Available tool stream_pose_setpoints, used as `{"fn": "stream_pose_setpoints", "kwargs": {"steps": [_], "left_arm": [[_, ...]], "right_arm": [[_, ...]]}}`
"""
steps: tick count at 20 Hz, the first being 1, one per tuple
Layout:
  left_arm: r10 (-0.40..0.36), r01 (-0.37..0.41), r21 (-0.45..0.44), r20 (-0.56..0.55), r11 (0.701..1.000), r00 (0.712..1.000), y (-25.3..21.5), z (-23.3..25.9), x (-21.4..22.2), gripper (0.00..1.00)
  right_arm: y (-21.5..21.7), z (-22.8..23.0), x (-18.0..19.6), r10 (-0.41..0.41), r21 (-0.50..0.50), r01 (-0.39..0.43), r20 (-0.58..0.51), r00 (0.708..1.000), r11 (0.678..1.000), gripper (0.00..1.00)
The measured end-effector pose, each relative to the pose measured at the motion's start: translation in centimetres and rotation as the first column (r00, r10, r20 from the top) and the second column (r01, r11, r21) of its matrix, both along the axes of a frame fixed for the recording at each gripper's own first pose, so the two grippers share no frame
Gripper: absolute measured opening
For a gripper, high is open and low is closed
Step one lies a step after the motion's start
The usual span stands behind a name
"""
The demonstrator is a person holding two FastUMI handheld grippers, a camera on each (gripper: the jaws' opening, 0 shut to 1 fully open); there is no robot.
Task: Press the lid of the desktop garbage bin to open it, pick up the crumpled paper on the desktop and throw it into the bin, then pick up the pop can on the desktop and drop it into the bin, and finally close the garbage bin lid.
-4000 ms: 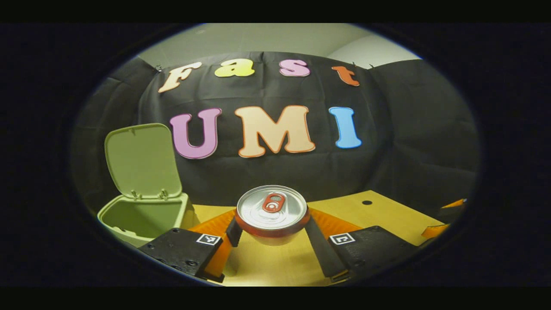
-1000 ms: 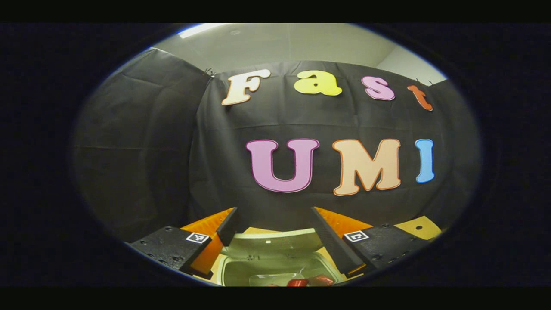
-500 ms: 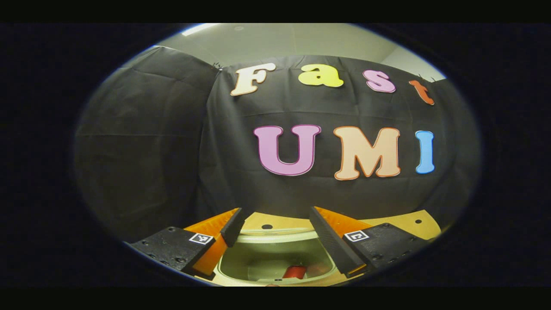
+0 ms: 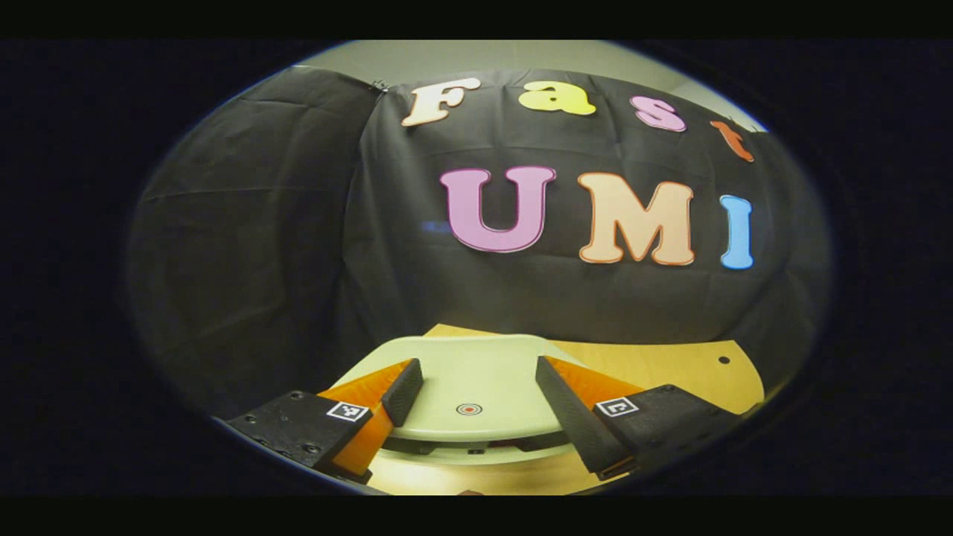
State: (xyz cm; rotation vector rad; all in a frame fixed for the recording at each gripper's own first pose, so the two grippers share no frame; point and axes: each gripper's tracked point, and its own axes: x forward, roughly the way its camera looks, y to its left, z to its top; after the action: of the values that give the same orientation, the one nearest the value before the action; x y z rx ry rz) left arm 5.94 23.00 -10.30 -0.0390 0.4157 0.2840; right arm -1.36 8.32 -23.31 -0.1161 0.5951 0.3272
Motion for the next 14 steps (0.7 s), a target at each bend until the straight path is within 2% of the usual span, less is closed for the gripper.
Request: {"fn": "stream_pose_setpoints", "kwargs": {"steps": [3,4,5,6,8,9,13,14], "left_arm": [[-0.012,0.011,-0.006,-0.023,1.0,1.0,-0.5,-1.7,-0.6,0.95],[-0.016,0.016,-0.013,-0.036,1.0,0.999,-0.8,-2.3,-0.7,0.99],[-0.013,0.012,-0.016,-0.068,1.0,0.998,-1.0,-3.1,-1.2,0.96],[-0.018,0.019,0.01,-0.037,1.0,0.999,-0.9,-2.7,-0.9,0.94],[-0.025,0.028,0.034,-0.082,0.999,0.996,-1.0,-3.2,-1.2,0.94],[-0.033,0.037,0.056,-0.057,0.998,0.998,-1.1,-3.2,-1.6,0.96],[-0.104,0.11,-0.033,0.142,0.993,0.984,-1.8,-2.3,-1.6,0.97],[-0.115,0.117,-0.013,0.132,0.993,0.985,-1.9,-2.5,-1.5,0.96]], "right_arm": [[0.2,-0.2,0.2,0.003,0.0,-0.003,-0.006,1.0,1.0,0.98],[0.4,-0.2,0.3,0.003,0.005,-0.003,-0.005,1.0,1.0,0.98],[0.6,-0.2,0.4,0.004,0.011,-0.004,-0.004,1.0,1.0,0.98],[0.7,0.0,0.6,0.005,0.014,-0.005,-0.003,1.0,1.0,0.98],[1.1,-0.1,0.8,0.011,0.015,-0.011,-0.003,1.0,1.0,0.98],[1.3,-0.3,0.7,0.015,0.015,-0.015,-0.007,1.0,1.0,0.98],[2.0,0.5,1.1,0.0,0.055,-0.001,0.015,1.0,0.998,0.98],[2.2,0.5,1.3,0.002,0.055,-0.003,0.012,1.0,0.998,0.98]]}}
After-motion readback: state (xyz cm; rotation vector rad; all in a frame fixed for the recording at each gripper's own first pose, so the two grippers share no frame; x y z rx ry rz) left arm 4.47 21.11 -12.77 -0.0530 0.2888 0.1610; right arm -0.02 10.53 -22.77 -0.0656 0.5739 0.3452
